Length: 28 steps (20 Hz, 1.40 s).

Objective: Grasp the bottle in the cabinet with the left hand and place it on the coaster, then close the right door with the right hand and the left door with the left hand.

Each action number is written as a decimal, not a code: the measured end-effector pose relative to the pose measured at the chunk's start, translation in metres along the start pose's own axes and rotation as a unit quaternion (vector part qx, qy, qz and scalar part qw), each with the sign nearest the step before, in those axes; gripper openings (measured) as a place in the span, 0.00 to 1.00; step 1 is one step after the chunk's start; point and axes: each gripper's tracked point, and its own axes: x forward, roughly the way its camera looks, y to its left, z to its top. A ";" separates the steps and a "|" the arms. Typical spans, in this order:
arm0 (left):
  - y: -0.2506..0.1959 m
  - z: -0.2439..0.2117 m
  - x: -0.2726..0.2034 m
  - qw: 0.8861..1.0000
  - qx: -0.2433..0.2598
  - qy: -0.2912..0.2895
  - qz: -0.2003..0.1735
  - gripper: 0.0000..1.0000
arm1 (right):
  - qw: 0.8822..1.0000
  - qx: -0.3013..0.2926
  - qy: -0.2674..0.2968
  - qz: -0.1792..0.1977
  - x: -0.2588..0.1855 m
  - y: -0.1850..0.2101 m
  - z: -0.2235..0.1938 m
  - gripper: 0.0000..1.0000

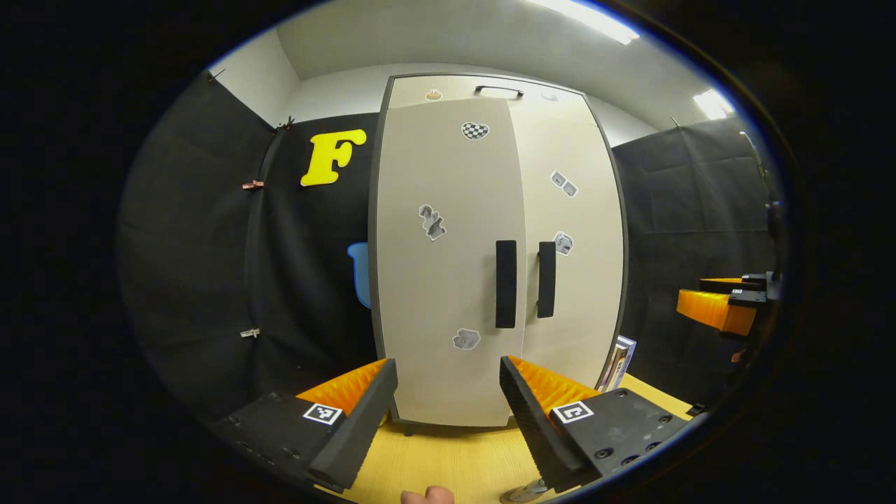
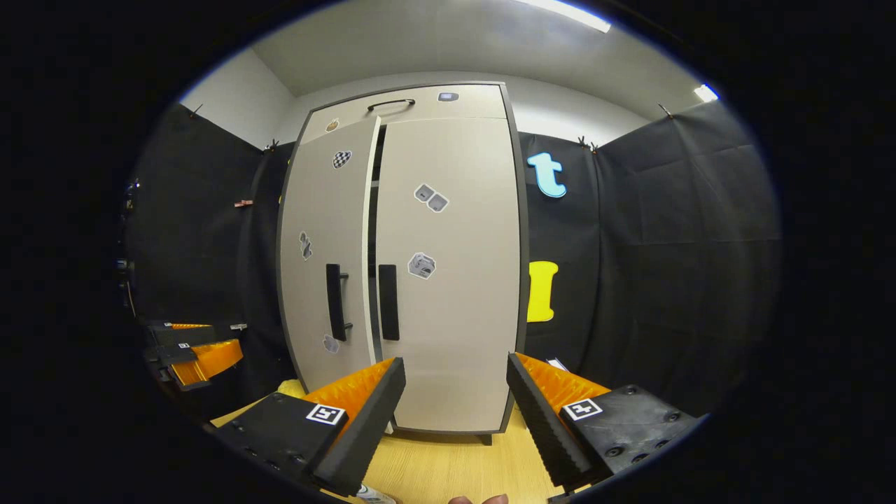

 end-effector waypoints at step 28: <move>0.007 0.008 -0.014 1.000 0.009 -0.009 0.007 0.93 | 1.000 -0.004 -0.010 0.012 -0.005 0.011 0.014 0.97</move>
